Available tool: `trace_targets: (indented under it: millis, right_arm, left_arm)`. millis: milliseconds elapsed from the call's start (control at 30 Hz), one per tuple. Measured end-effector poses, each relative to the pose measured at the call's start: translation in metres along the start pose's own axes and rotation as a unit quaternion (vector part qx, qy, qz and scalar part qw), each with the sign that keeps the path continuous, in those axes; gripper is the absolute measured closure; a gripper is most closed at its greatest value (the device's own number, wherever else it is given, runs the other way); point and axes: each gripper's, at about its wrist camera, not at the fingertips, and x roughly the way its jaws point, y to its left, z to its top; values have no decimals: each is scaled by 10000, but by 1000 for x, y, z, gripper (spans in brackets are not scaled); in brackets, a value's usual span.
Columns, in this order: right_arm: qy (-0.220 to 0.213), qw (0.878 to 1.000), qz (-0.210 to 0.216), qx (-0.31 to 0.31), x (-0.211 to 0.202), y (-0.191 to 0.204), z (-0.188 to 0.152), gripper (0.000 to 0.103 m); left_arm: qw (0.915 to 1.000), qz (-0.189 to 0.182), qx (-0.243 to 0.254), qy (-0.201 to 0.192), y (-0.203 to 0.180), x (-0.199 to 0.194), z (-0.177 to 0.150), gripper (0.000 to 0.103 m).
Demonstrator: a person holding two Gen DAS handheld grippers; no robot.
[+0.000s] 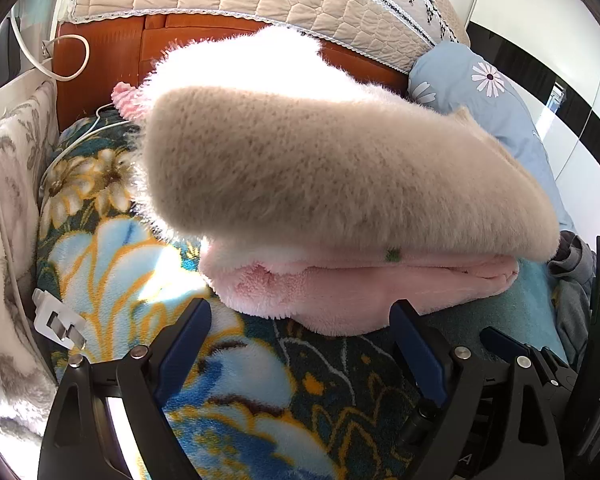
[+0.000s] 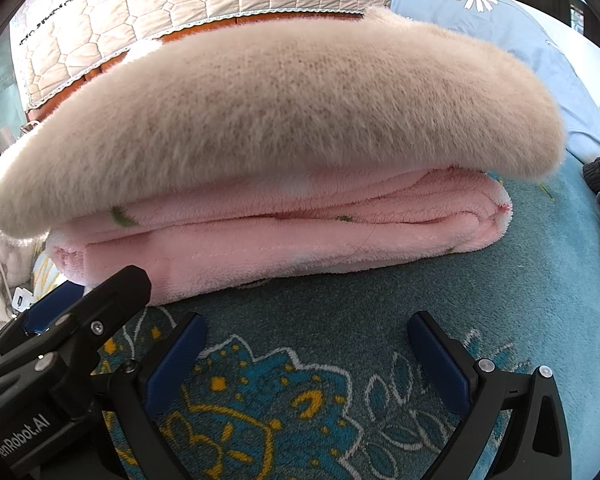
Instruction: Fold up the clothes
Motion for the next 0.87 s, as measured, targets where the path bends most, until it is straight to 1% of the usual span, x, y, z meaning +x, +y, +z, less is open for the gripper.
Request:
trace_targets:
  millis: [600,700,867]
  right_arm:
    - [-1,10000,3,-3,2,-3,1,0]
    - [-1,10000,4,-4,2,-3,1,0]
    - [0,10000,4,-2,2,-3,1,0]
  left_arm:
    - [10000,-20,-11,15,11,-5,-2,11]
    - [10000,-26,-7,16,16,0,4,11]
    - [10000,-31,-9,10,20,0,6,11]
